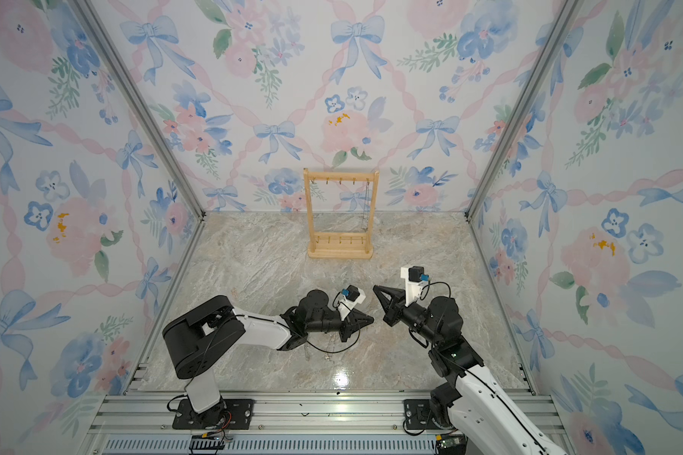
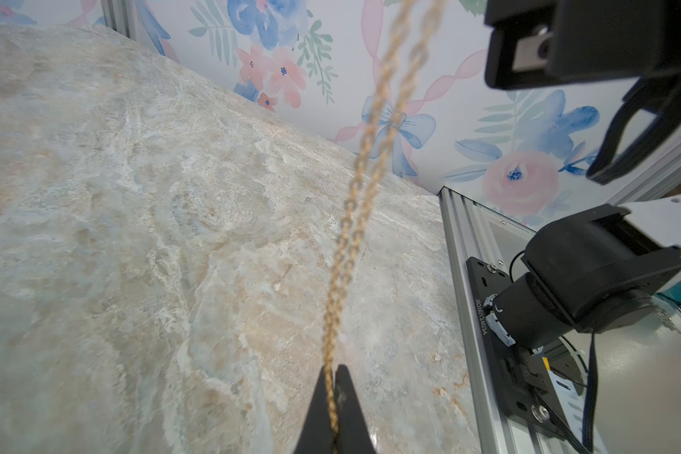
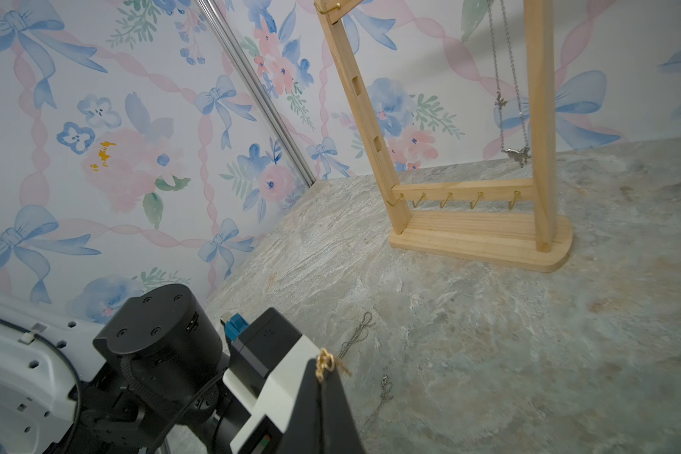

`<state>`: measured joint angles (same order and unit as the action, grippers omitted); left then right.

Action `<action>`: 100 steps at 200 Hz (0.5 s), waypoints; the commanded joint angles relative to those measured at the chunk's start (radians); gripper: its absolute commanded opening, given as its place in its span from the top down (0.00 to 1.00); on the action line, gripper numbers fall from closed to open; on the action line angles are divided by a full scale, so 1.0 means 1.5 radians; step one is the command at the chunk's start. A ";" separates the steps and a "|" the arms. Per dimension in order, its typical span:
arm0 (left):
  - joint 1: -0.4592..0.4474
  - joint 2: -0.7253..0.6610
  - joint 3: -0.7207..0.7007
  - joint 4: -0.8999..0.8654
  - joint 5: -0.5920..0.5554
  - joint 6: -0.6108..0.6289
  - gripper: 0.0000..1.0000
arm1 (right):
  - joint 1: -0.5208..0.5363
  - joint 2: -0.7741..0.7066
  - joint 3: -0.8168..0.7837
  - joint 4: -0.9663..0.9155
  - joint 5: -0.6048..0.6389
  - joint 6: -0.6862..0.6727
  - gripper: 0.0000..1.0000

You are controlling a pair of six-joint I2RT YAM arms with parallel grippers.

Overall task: Take the necklace off the jewelry display stand
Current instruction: Place the necklace at the center of the board.

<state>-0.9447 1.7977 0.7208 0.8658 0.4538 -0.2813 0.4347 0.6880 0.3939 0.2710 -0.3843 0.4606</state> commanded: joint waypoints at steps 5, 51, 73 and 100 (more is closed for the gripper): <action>-0.021 -0.040 -0.050 0.000 -0.046 -0.046 1.00 | 0.033 0.017 0.041 -0.039 0.015 -0.016 1.00; -0.071 -0.082 -0.127 0.000 -0.093 -0.090 1.00 | 0.086 0.010 0.017 -0.078 0.045 -0.020 1.00; -0.097 -0.090 -0.158 0.001 -0.120 -0.105 1.00 | 0.114 -0.007 -0.005 -0.087 0.061 -0.018 1.00; -0.126 -0.090 -0.185 0.001 -0.147 -0.123 1.00 | 0.146 -0.031 -0.030 -0.105 0.079 -0.014 1.00</action>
<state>-1.0992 1.6707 0.4847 0.8890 0.2829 -0.4202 0.6174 0.6781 0.3763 0.1249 -0.3199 0.4477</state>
